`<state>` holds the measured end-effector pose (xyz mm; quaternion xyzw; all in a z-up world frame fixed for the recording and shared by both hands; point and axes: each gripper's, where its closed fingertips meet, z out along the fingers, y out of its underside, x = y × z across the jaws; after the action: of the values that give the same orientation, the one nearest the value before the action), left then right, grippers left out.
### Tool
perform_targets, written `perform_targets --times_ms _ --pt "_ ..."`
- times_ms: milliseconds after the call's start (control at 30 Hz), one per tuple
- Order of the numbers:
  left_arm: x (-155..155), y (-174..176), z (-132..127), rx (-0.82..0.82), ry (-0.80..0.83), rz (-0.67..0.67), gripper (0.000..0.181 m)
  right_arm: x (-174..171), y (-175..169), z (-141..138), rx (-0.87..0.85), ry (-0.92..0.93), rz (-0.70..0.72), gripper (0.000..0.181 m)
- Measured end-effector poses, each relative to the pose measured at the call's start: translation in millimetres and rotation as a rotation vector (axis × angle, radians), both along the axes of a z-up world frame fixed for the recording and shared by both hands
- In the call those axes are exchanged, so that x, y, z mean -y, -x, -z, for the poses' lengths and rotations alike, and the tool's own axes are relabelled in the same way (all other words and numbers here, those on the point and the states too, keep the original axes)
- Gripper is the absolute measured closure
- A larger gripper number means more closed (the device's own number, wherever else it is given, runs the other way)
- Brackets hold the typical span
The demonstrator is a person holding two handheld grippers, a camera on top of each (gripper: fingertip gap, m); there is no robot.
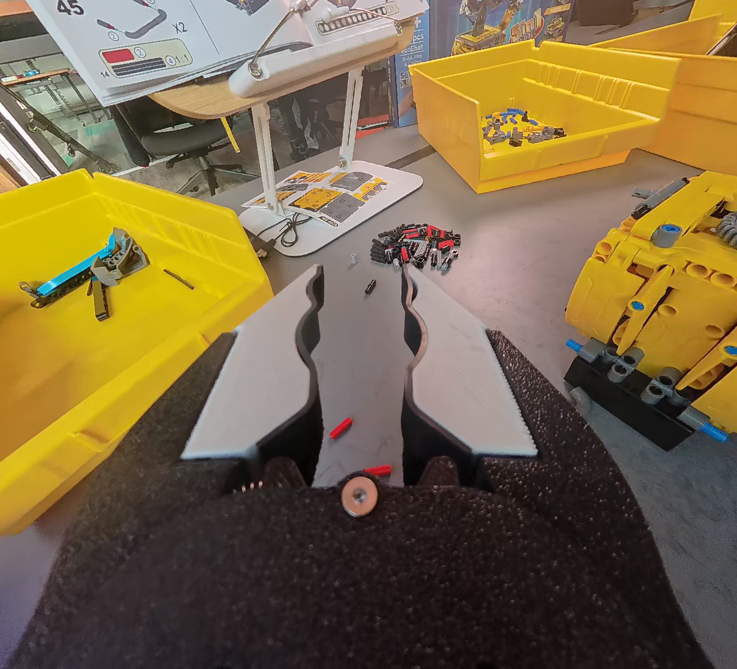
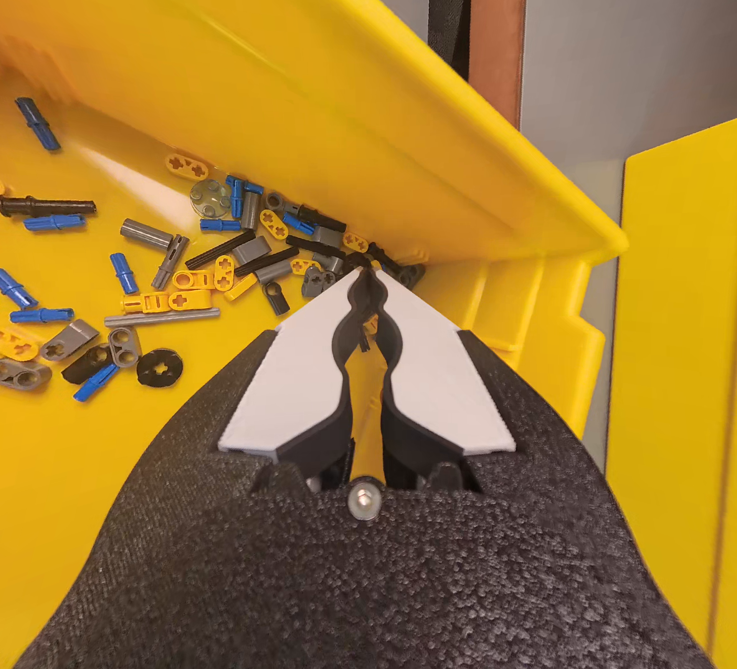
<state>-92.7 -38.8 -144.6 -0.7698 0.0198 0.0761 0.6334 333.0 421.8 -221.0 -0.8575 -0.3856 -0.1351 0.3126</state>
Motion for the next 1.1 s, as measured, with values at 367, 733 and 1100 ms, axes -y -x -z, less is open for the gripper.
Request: perform_targets --times_ms 367,733,1100 --pt "-2 0 6 -0.004 0.021 -0.003 0.144 34 15 13 -0.094 0.131 -0.15 0.181" --pt "-3 3 11 -0.007 0.039 -0.011 0.144 12 38 -12 -0.245 0.093 -0.184 0.168" --pt "-5 9 19 -0.01 0.068 -0.033 0.144 45 78 7 -0.258 0.216 -0.505 0.173"
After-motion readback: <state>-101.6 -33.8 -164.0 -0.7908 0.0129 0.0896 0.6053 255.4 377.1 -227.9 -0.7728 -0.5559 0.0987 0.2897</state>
